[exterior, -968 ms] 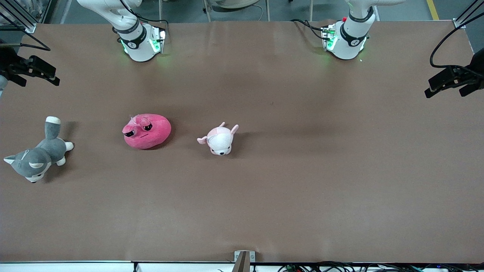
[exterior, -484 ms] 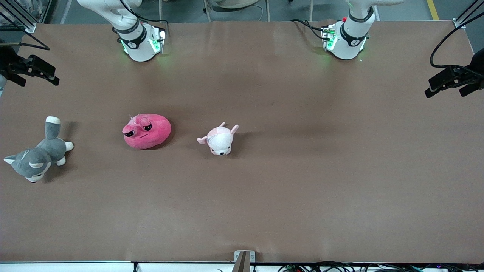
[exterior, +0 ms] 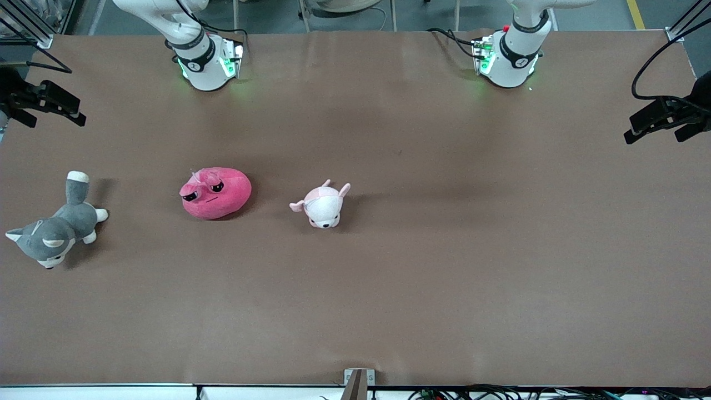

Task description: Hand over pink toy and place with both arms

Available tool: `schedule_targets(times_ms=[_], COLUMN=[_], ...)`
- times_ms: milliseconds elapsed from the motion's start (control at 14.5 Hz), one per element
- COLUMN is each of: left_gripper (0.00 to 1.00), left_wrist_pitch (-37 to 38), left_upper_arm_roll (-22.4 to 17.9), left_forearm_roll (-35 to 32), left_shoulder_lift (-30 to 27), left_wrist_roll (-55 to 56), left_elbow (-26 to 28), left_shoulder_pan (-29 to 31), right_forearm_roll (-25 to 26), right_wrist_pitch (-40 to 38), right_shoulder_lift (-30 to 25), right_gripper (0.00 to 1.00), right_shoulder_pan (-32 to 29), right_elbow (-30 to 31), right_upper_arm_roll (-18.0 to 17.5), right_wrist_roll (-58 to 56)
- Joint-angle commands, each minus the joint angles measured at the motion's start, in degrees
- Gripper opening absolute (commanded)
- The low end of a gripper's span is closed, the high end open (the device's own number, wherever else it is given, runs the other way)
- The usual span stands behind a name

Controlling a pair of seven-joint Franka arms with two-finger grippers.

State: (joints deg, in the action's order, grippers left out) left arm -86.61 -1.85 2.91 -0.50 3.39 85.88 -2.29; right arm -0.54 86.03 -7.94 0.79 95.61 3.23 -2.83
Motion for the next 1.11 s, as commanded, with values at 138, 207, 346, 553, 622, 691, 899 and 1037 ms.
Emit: schedule_targets(times_ms=[138,207,346,553,622,691,899,1037], left_gripper=[1.00,1.00,1.00,1.00,1.00,1.00,1.00,1.00], left_wrist_pitch=[0.7,0.7,0.7,0.7,0.7,0.7,0.7,0.7], left_upper_arm_roll=[0.4,0.8,2.6,2.6,2.6,2.6,2.6,2.6], left_forearm_roll=[-1.3,-2.0,-3.3,-3.3,-3.3,-3.3,-3.3,-3.3], left_shoulder_lift=[0.0,0.0,-0.1,-0.1,-0.1,-0.1,-0.1,-0.1], left_wrist_roll=[-1.1,-2.0,-4.2,-4.3,-4.3,-4.3,-4.3,-4.3], left_elbow=[-0.8,-0.8,-0.8,-0.6,-0.6,-0.6,-0.6,-0.6], left_shoulder_pan=[0.2,0.1,0.2,0.4,0.4,0.4,0.4,0.5], right_forearm_roll=[-1.2,-2.0,-2.2,-2.1,-2.0,-2.0,-1.7,-1.5], right_wrist_pitch=[0.5,0.2,0.1,-0.3,-0.5,-0.5,-0.6,-0.7], right_shoulder_lift=[-0.9,-0.9,-1.0,-1.0,-1.0,-1.0,-1.0,-1.0], right_gripper=[1.00,1.00,1.00,1.00,1.00,1.00,1.00,1.00], right_shoulder_pan=[0.3,0.2,0.1,0.1,0.1,0.0,0.1,0.1], right_elbow=[0.4,0.4,0.4,0.4,0.4,0.4,0.5,0.4], right_upper_arm_roll=[0.1,0.1,0.1,0.3,0.3,0.3,0.2,0.2], right_wrist_roll=[-0.1,0.3,0.5,0.4,0.4,0.3,0.2,0.1])
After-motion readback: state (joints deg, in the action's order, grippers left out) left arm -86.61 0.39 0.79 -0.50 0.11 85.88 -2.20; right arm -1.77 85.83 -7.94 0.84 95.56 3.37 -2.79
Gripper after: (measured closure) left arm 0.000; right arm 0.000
